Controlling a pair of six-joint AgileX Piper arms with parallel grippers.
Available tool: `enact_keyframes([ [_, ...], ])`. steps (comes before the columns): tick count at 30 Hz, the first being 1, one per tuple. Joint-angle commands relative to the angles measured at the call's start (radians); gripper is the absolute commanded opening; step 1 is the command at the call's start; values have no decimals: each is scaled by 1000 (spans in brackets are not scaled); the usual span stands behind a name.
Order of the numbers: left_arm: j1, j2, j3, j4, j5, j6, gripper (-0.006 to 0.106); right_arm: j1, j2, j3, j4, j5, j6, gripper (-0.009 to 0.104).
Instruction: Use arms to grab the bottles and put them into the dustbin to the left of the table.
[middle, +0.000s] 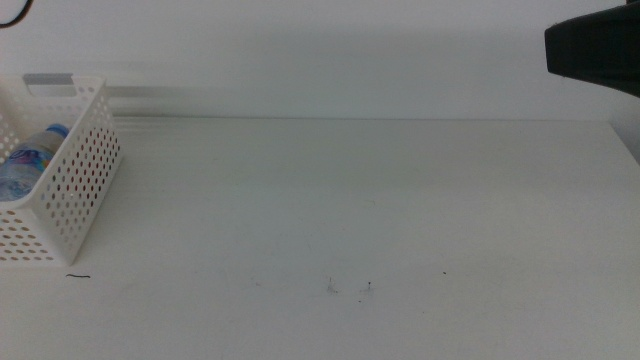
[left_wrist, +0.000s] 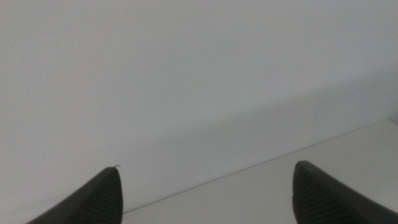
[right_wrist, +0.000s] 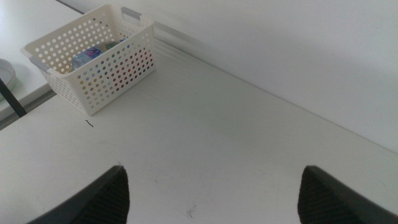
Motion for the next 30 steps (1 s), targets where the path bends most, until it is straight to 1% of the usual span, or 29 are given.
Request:
enact_keyframes([
  [1, -4, -11, 1, 5, -24, -17, 94, -8, -3, -6, -3, -7, -8, 91],
  [9, -4, -16, 1, 2, -29, -17, 94, -8, 0, -5, 2, -7, -8, 91],
  [11, -4, -25, 11, 4, -39, -17, 94, -13, -2, 31, -23, -18, -8, 91],
  [12, 0, -41, 32, 4, -60, -17, 94, -28, -10, 65, -51, -41, -8, 91],
  [14, 0, -77, 107, 6, -136, -17, 94, -85, -37, 156, -93, -138, -8, 91],
  [15, 0, -105, 166, 6, -183, -17, 94, -132, -57, 204, -88, -185, -8, 91],
  [19, 42, -252, 437, -3, -256, -17, 94, -377, -156, 458, 52, -412, -8, 91],
  [21, 93, -324, 580, -15, -268, -17, 94, -485, -211, 571, 71, -504, -8, 91],
  [24, 181, -452, 765, -15, -311, -17, 94, -613, -324, 750, 69, -615, -8, 91],
  [26, 239, -556, 871, -15, -353, -17, 94, -656, -427, 848, 58, -636, -8, 91],
  [28, 296, -656, 973, -13, -390, -17, 94, -666, -526, 936, 42, -636, -8, 91],
  [30, 331, -739, 1051, 0, -410, -17, 94, -666, -632, 1022, 42, -636, -8, 91],
])
